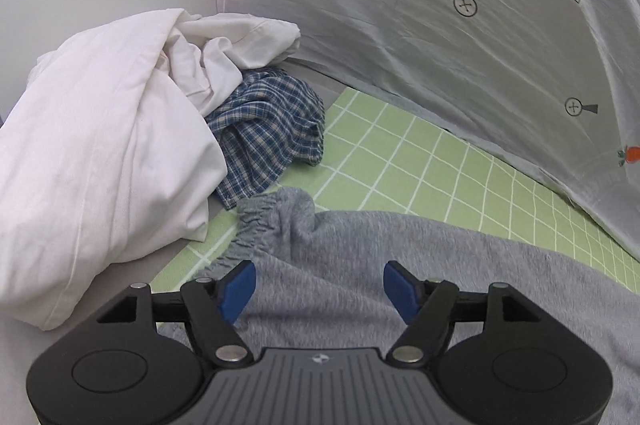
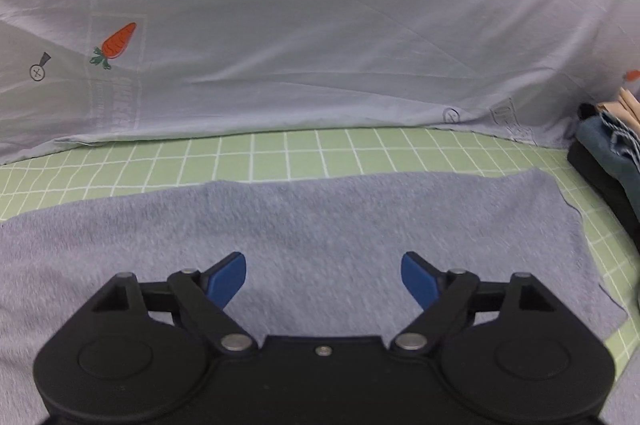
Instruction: Fold clothes
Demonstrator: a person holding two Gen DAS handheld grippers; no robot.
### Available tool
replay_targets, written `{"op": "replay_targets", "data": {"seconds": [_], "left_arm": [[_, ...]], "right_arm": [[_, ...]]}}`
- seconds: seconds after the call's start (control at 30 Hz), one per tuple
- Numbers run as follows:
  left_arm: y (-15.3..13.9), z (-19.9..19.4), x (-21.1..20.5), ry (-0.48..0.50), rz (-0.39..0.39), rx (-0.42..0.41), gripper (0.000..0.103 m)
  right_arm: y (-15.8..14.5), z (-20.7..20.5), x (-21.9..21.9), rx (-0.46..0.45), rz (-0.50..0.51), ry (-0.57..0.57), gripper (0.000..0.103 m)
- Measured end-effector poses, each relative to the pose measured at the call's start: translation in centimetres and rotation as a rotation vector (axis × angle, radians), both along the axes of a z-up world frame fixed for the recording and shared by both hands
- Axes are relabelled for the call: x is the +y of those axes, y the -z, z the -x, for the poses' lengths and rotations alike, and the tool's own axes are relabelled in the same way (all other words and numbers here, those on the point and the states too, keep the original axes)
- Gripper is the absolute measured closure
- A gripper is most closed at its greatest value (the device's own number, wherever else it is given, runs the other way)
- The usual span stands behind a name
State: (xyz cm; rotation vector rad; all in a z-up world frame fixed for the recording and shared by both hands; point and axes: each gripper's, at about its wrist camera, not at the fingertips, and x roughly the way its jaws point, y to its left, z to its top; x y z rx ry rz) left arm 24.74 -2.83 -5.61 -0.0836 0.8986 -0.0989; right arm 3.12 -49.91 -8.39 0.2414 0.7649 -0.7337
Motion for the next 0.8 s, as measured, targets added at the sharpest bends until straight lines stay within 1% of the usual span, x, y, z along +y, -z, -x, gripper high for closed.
{"op": "replay_targets", "data": {"seconds": [0.07,0.13,0.2,0.27,0.4,0.47,0.53,0.57,0.6,0.63,0.67,0.7,0.73,0.77,0.8], "left_arm": [[0.0,2.1,-1.2,0.034,0.000,0.025,0.025],[0.4,4.5,-2.6,0.069,0.021,0.070,0.025],[1.1,6.8,-4.2,0.100,0.042,0.118,0.025],[1.9,8.9,-6.0,0.116,0.035,0.151,0.025],[3.2,11.8,-8.9,0.126,-0.003,0.196,0.025],[3.7,12.7,-10.2,0.129,-0.046,0.199,0.025],[3.8,13.0,-11.2,0.135,-0.109,0.196,0.025],[3.9,13.1,-11.7,0.136,-0.136,0.195,0.025],[3.9,13.1,-11.9,0.125,-0.141,0.198,0.025],[3.9,13.2,-12.1,0.114,-0.146,0.200,0.025],[4.0,13.2,-12.2,0.103,-0.152,0.201,0.024],[4.1,13.3,-12.4,0.093,-0.158,0.201,0.024],[4.1,13.3,-12.5,0.082,-0.164,0.201,0.023],[4.2,13.3,-12.6,0.072,-0.169,0.201,0.021],[4.2,13.3,-12.6,0.064,-0.168,0.200,0.021]], "right_arm": [[0.4,3.5,-2.1,0.014,-0.043,0.102,0.015],[0.5,6.5,-4.2,0.018,-0.076,0.206,0.015],[0.8,9.3,-6.5,0.001,-0.087,0.296,0.014],[1.1,12.0,-8.9,-0.012,-0.087,0.379,0.014],[1.7,16.1,-14.1,-0.024,-0.064,0.482,0.014],[2.0,17.3,-16.0,-0.024,-0.059,0.504,0.017],[2.3,17.5,-17.0,-0.006,-0.053,0.515,0.027],[2.5,17.7,-17.5,0.001,-0.052,0.515,0.035],[2.7,18.0,-17.8,-0.003,-0.053,0.508,0.046],[2.8,18.5,-18.1,-0.025,-0.056,0.494,0.052],[2.9,18.8,-18.3,-0.047,-0.057,0.478,0.066],[2.8,18.9,-18.4,-0.052,-0.052,0.450,0.082],[2.8,18.7,-18.5,-0.048,-0.042,0.413,0.095],[2.7,18.4,-18.5,-0.026,-0.021,0.388,0.099],[2.8,18.3,-18.7,-0.003,0.004,0.379,0.100]]}}
